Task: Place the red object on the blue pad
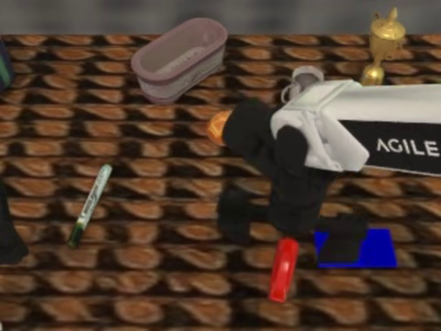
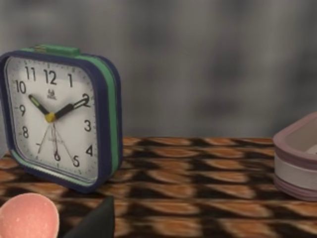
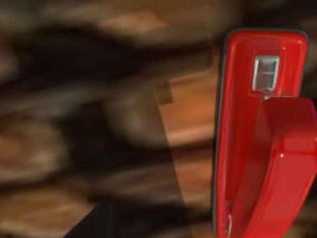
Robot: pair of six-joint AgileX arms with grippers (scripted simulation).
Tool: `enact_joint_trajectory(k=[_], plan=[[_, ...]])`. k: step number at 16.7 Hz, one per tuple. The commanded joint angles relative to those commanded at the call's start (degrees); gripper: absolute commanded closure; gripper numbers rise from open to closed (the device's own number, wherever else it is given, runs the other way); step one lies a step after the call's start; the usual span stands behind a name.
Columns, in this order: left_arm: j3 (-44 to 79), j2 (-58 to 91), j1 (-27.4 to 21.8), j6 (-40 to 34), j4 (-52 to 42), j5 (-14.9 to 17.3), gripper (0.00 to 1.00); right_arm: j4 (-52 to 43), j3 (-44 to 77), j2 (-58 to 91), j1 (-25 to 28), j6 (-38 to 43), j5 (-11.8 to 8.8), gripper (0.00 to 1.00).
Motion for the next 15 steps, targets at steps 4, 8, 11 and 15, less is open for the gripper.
enact_joint_trajectory(k=[4,8,11,15], plan=[[0.0,0.0,0.0,0.0,0.0,0.0,0.0,8.1,-4.8,3.4,0.2,0.2,0.0,0.0],[0.0,0.0,0.0,0.0,0.0,0.0,0.0,8.8,-5.3,3.8,0.2,0.3,0.0,0.0],[0.0,0.0,0.0,0.0,0.0,0.0,0.0,8.8,-5.3,3.8,0.2,0.3,0.0,0.15],[0.0,0.0,0.0,0.0,0.0,0.0,0.0,8.8,-5.3,3.8,0.2,0.3,0.0,0.45]])
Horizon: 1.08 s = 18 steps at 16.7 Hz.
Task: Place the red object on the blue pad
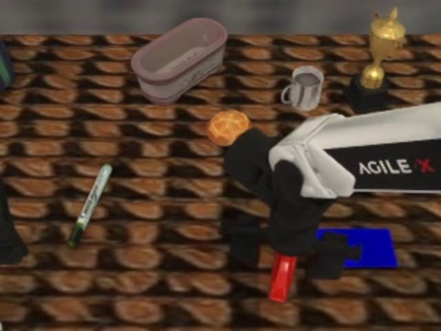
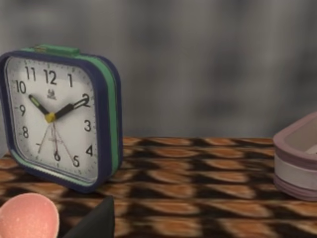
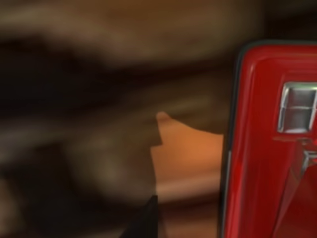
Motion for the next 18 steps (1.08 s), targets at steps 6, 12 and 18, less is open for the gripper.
enact_joint_trajectory(k=[6,12,18], plan=[[0.0,0.0,0.0,0.0,0.0,0.0,0.0,0.0,0.0,0.0,0.0,0.0,0.0,0.9],[0.0,0.0,0.0,0.0,0.0,0.0,0.0,0.0,0.0,0.0,0.0,0.0,0.0,1.0],[0.0,0.0,0.0,0.0,0.0,0.0,0.0,-0.9,0.8,-0.4,-0.1,0.1,0.0,1.0]])
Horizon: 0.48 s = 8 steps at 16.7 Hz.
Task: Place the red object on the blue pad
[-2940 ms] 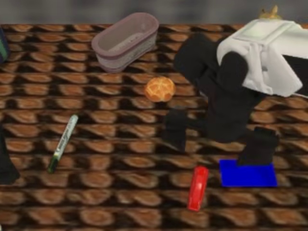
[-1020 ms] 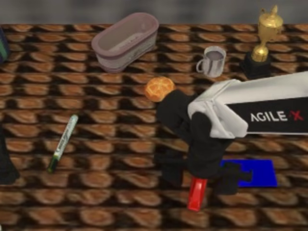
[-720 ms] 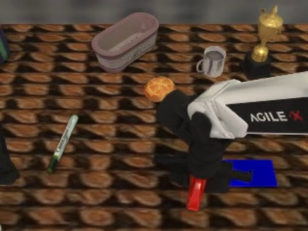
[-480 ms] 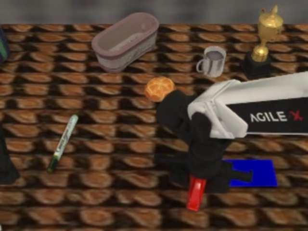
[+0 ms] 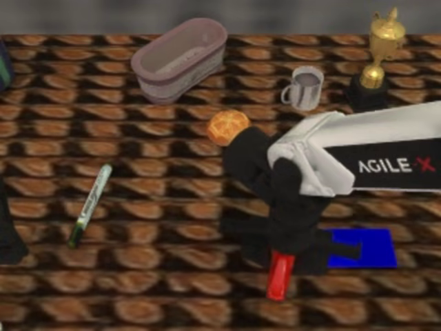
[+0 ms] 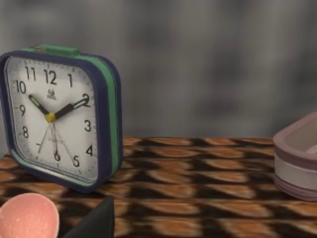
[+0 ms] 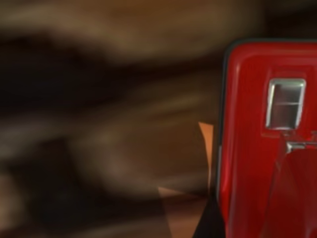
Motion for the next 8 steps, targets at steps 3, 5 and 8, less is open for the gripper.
enact_joint_trajectory(k=[3,5,8], plan=[[0.0,0.0,0.0,0.0,0.0,0.0,0.0,-5.8,3.6,-2.0,0.0,0.2,0.0,1.0],[0.0,0.0,0.0,0.0,0.0,0.0,0.0,-11.7,6.7,-4.0,0.1,0.1,0.0,1.0],[0.0,0.0,0.0,0.0,0.0,0.0,0.0,-18.4,10.7,-6.9,0.3,-0.2,0.0,1.0]])
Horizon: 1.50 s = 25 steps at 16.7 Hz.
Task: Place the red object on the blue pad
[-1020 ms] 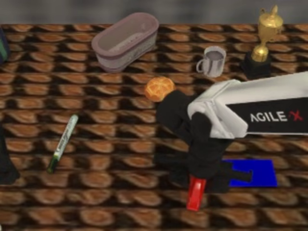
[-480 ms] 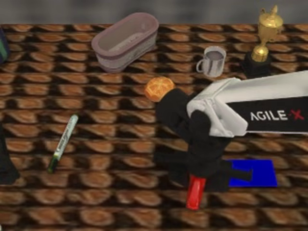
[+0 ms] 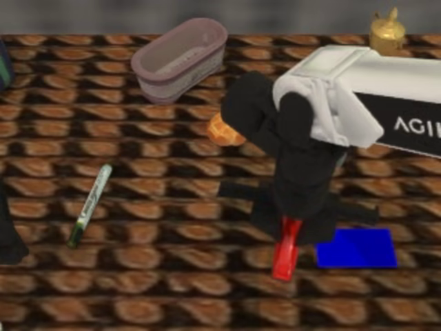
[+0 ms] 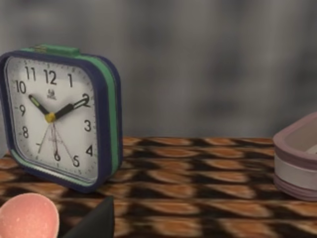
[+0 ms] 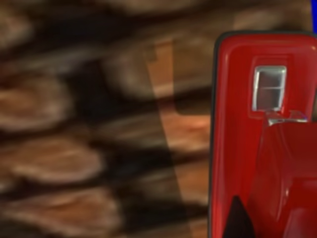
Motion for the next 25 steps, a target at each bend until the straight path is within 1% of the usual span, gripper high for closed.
enact_joint_trajectory(k=[2,6,9,12,20,23,25], plan=[[0.0,0.0,0.0,0.0,0.0,0.0,0.0,-1.5,1.1,-1.0,0.0,-0.2,0.0,1.0],[0.0,0.0,0.0,0.0,0.0,0.0,0.0,-1.3,1.0,-0.9,-0.3,0.0,0.0,1.0],[0.0,0.0,0.0,0.0,0.0,0.0,0.0,-2.0,1.2,-1.0,-1.2,3.9,0.2,1.0],[0.0,0.0,0.0,0.0,0.0,0.0,0.0,-3.3,1.4,-1.7,-3.4,13.1,0.6,1.0],[0.0,0.0,0.0,0.0,0.0,0.0,0.0,-7.2,0.4,-5.5,-11.7,49.0,2.2,1.0],[0.0,0.0,0.0,0.0,0.0,0.0,0.0,-7.7,-0.1,-7.3,-14.1,57.5,2.6,1.0],[0.0,0.0,0.0,0.0,0.0,0.0,0.0,-7.8,-0.2,-8.1,-15.0,60.2,2.7,1.0]])
